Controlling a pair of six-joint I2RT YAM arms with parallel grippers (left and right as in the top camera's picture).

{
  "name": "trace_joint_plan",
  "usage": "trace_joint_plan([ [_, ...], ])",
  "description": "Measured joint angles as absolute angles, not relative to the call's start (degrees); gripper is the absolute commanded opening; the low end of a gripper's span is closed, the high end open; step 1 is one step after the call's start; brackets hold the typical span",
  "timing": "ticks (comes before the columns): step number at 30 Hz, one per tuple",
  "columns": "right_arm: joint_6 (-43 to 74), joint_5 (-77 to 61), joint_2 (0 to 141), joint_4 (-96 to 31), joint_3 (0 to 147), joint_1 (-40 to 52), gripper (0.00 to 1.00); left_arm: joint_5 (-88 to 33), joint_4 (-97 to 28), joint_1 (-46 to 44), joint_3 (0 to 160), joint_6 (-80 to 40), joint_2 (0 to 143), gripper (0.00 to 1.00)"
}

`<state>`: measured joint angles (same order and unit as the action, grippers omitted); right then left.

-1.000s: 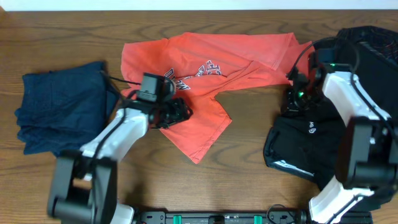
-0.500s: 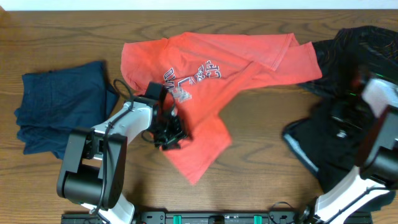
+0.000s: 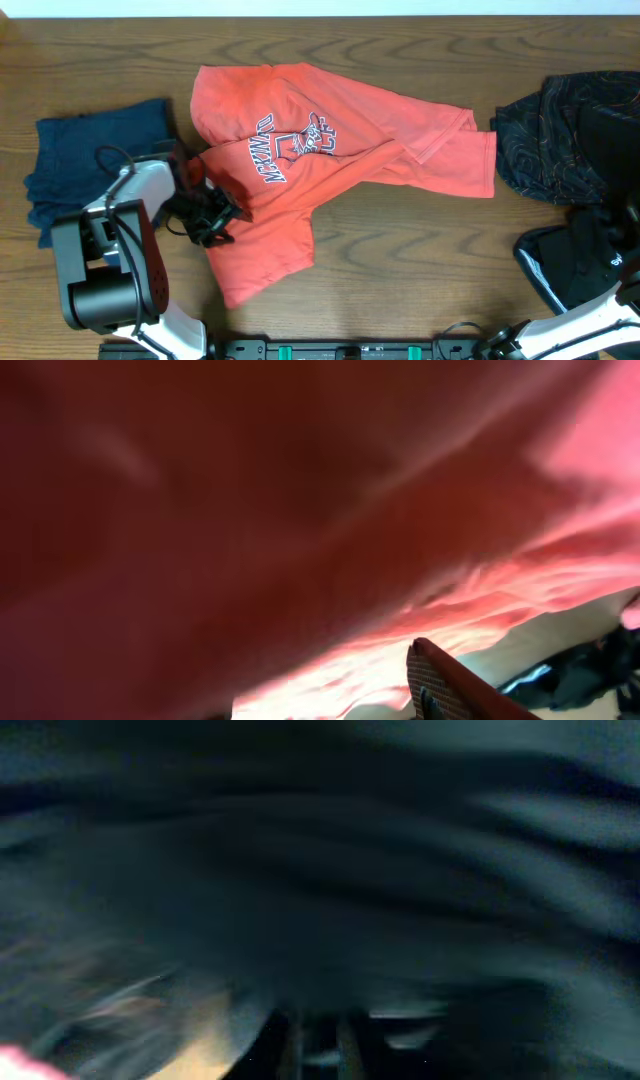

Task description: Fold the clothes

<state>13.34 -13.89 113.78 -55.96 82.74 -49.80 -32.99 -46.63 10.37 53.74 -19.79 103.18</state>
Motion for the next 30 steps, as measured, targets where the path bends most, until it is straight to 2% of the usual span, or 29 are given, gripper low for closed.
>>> trace_joint_plan([
  [3,8.4,-22.1,112.0,-55.9,83.2,-45.5,0.17,-32.8,-46.2,10.2,54.1,-18.4,103.2,0.57],
  [9,-3.1,-29.1,105.6,-55.9,84.0,-25.6,0.37,-32.6,-46.0,8.3,54.2,-17.5,103.0,0.57],
  [14,-9.4,-24.1,106.4,-55.0,84.4,-6.0,0.38,-32.6,-45.8,7.3,54.3,-16.8,103.0,0.57],
  [17,-10.8,-18.2,109.1,-52.6,84.4,1.7,0.38,-32.3,-45.8,7.3,54.3,-16.6,103.0,0.57],
  [25,-11.7,-7.2,116.8,-48.9,84.4,12.3,0.44,-32.1,-45.8,7.3,54.3,-16.6,103.0,0.58],
  [28,-11.7,-5.3,118.1,-48.3,84.4,13.2,0.42,-32.1,-45.8,7.3,54.3,-16.6,103.0,0.58],
  [29,-11.7,-4.9,118.4,-48.3,84.4,13.2,0.36,-32.1,-45.8,7.3,54.3,-16.6,103.0,0.57],
  [30,-12.0,-4.6,118.6,-48.2,84.4,13.2,0.26,-32.1,-45.8,7.3,54.3,-16.6,103.0,0.57],
])
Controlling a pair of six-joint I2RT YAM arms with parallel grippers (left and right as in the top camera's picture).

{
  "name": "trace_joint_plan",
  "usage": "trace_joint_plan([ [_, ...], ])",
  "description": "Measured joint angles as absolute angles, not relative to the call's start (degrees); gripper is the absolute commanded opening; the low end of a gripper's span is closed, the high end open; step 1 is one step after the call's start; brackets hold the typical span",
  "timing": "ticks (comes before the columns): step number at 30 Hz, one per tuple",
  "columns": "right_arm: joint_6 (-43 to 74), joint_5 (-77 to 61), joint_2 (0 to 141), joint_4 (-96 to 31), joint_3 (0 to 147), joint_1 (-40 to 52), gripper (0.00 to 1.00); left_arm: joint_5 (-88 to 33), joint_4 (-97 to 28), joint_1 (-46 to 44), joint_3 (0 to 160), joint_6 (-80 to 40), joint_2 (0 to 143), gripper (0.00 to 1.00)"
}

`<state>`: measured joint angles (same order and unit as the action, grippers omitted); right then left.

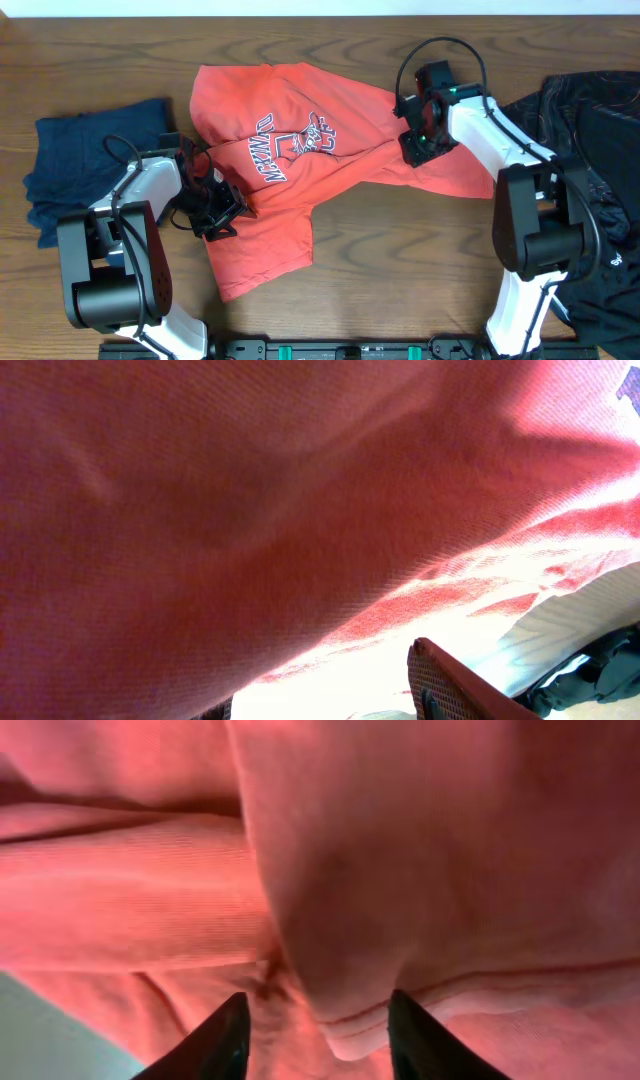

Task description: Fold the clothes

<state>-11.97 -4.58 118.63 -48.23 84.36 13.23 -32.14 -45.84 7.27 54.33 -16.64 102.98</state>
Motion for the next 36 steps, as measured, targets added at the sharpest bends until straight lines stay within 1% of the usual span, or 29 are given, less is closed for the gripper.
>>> trace_joint_plan([
  [1,-12.2,-4.3,118.8,-48.1,84.4,13.2,0.18,-32.1,-45.8,7.3,54.3,-16.6,103.0,0.58],
  [2,-11.9,-4.0,118.9,-47.9,84.4,13.2,0.06,-32.1,-45.8,7.3,54.3,-16.6,103.0,0.58],
  [3,-12.2,-3.9,119.0,-47.7,84.4,13.2,0.01,-32.1,-45.8,7.3,54.3,-16.6,103.0,0.58],
  [7,-10.7,-2.0,119.1,-46.7,84.4,13.2,0.01,-32.1,-45.8,7.3,54.3,-16.6,103.0,0.58],
  [12,-3.7,5.7,119.1,-42.2,84.8,13.1,0.01,-32.1,-45.8,7.3,54.3,-16.6,103.0,0.58],
  [14,-0.5,9.8,119.1,-39.6,87.1,12.8,0.01,-32.1,-45.8,7.3,54.3,-16.6,103.0,0.58],
  [16,3.2,14.0,119.3,-35.9,93.3,11.9,0.01,-32.1,-45.9,7.3,54.3,-16.6,103.0,0.58],
  [17,4.1,14.9,119.3,-34.7,95.4,11.7,0.02,-32.1,-45.9,7.3,54.3,-16.6,103.0,0.58],
  [19,7.0,16.7,119.3,-30.5,102.3,10.1,0.18,-32.1,-45.9,7.3,54.3,-16.6,103.0,0.58],
  [20,8.3,17.3,119.3,-29.1,106.1,9.3,0.20,-32.1,-45.9,7.3,54.3,-16.6,103.0,0.58],
  [21,8.9,17.7,119.2,-28.7,109.1,8.5,0.25,-32.1,-45.9,7.3,54.3,-16.6,103.0,0.58],
  [23,10.2,17.9,118.1,-29.4,112.7,7.0,0.43,-32.1,-45.9,7.3,54.3,-16.6,103.0,0.58],
  [24,10.8,17.8,117.5,-30.5,113.3,6.3,0.50,-32.1,-45.9,7.3,54.3,-16.6,103.0,0.58],
  [25,11.0,17.6,117.0,-32.8,114.0,5.6,0.49,-32.1,-45.9,7.3,54.3,-16.6,103.0,0.58],
  [27,11.1,17.0,116.5,-38.5,114.2,4.9,0.45,-32.1,-45.9,7.3,54.3,-16.6,103.0,0.58],
  [28,11.0,16.4,116.5,-42.3,114.0,4.7,0.45,-32.1,-45.9,7.3,54.3,-16.6,103.0,0.58],
  [32,11.1,15.0,116.8,-53.4,109.5,4.7,0.41,-31.9,-45.9,7.3,54.4,-16.6,103.0,0.58],
  [36,13.8,14.3,116.8,-58.0,101.5,4.6,0.40,-31.9,-45.9,7.2,54.4,-16.6,103.0,0.58],
])
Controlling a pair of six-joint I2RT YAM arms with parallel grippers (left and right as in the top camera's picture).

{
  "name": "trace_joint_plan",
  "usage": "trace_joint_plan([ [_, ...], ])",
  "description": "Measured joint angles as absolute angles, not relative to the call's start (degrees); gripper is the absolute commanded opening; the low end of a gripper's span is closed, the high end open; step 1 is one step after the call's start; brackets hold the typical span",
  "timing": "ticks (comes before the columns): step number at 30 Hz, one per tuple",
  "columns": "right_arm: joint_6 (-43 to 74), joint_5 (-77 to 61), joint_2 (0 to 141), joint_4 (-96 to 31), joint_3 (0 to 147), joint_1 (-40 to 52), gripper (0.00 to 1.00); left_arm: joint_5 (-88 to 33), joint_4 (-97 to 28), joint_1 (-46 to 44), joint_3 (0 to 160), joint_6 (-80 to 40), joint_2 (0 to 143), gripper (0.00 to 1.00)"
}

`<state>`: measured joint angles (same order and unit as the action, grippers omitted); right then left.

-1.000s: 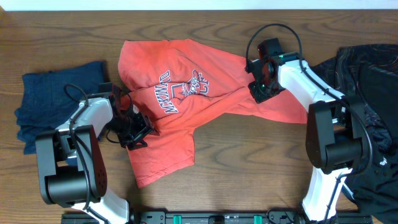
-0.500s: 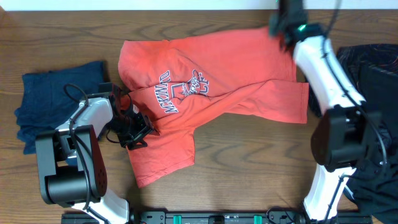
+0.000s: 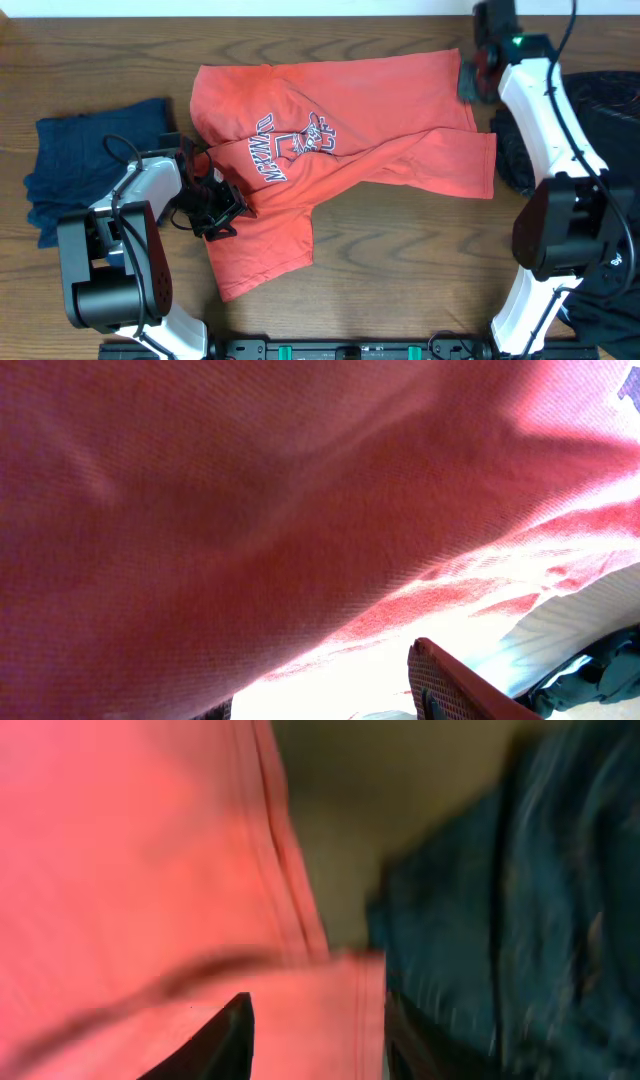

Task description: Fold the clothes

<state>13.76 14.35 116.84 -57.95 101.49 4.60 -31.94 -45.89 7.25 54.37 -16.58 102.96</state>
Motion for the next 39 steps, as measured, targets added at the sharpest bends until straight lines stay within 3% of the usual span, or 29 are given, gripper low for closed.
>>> trace_joint_plan([
  [5,24.2,10.7,117.8,-59.1,93.3,3.6,0.45,-31.9,-45.9,7.2,54.4,-16.6,103.0,0.58],
  [7,27.2,7.6,118.3,-57.8,92.4,2.7,0.59,-31.9,-45.9,7.2,54.4,-16.6,103.0,0.58],
  [14,31.8,3.7,118.3,-53.2,92.5,0.7,0.63,-31.9,-45.8,7.2,54.4,-16.6,103.0,0.58],
  [23,43.3,7.0,118.3,-50.7,92.5,0.0,0.76,-31.9,-45.7,7.2,54.4,-16.6,103.0,0.58],
  [39,55.4,10.5,125.7,-50.2,92.5,-0.8,0.74,-31.9,-45.6,7.2,54.4,-16.6,103.0,0.58],
])
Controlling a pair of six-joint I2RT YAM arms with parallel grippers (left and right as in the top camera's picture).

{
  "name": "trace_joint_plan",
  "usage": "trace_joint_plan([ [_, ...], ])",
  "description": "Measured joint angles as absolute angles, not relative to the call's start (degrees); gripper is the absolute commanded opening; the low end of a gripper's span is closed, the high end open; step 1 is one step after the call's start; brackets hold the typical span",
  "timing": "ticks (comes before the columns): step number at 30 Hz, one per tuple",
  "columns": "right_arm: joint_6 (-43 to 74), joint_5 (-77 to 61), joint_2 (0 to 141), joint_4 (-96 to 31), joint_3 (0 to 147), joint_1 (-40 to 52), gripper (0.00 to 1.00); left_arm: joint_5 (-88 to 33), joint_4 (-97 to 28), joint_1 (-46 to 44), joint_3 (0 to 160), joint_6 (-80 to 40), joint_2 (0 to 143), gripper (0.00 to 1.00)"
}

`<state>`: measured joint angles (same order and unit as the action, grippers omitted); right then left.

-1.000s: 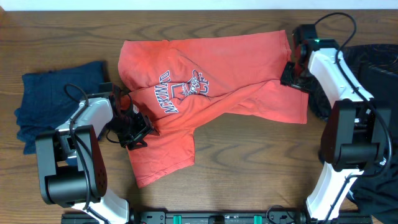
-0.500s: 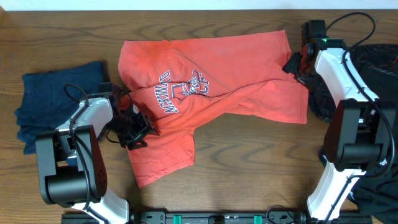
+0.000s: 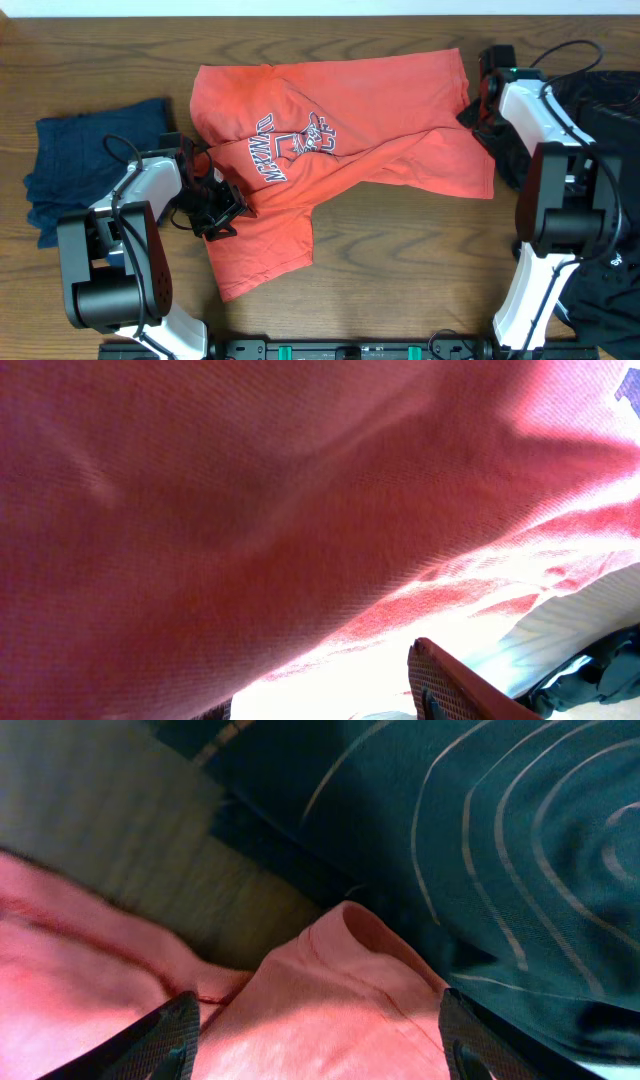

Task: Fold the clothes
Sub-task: 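Pull the red t-shirt's right edge rightward with the right gripper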

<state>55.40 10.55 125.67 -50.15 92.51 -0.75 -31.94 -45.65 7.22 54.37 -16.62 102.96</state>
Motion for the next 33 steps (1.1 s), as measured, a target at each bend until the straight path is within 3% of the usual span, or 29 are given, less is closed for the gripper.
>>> trace_joint_plan([
  [18,59.7,10.5,126.0,-47.1,92.6,-2.8,0.70,-31.9,-45.6,7.2,54.4,-16.6,103.0,0.58],
  [22,59.8,10.5,126.1,-47.1,92.6,-2.8,0.43,-31.9,-45.6,7.2,54.4,-16.6,103.0,0.58],
  [24,60.0,10.5,126.1,-47.1,92.6,-2.8,0.12,-31.9,-45.6,7.2,54.4,-16.6,103.0,0.58],
  [25,60.1,10.5,126.1,-47.2,92.6,-2.8,0.02,-31.9,-45.6,7.2,54.4,-16.6,103.0,0.58],
  [33,60.4,10.5,126.1,-48.9,92.6,-2.8,0.01,-31.9,-45.6,7.2,54.4,-16.6,103.0,0.58],
])
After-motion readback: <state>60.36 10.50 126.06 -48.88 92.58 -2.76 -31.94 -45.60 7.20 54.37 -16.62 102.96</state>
